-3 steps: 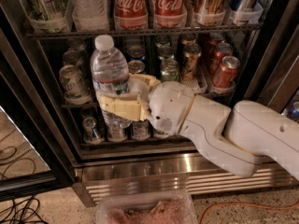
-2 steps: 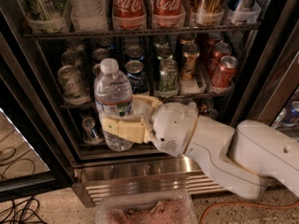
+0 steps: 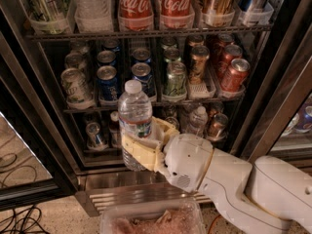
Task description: Pick water bottle from top shelf of fridge
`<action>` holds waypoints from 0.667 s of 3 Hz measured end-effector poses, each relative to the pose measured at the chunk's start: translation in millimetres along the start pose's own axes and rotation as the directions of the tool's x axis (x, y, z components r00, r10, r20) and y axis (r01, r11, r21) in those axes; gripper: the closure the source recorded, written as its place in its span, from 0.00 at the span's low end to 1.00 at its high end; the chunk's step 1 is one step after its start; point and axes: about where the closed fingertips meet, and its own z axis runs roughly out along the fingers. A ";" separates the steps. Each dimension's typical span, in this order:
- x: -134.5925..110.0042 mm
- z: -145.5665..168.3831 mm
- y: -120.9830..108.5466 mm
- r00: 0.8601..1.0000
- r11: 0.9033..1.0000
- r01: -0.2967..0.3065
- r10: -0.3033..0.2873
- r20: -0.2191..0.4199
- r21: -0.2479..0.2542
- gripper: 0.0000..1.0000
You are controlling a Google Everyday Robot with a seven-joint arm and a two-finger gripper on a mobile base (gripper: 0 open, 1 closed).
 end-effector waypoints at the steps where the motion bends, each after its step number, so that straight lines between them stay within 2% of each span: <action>1: 13.2 -12.1 9.8 1.000 1.000 0.013 -0.013 0.018 -0.011 1.00; 2: 43.3 -37.3 38.3 0.998 1.000 0.014 -0.015 0.058 0.016 1.00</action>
Offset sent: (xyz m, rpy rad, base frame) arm -0.0727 -0.0212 -0.0547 0.0722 -0.0332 -0.0474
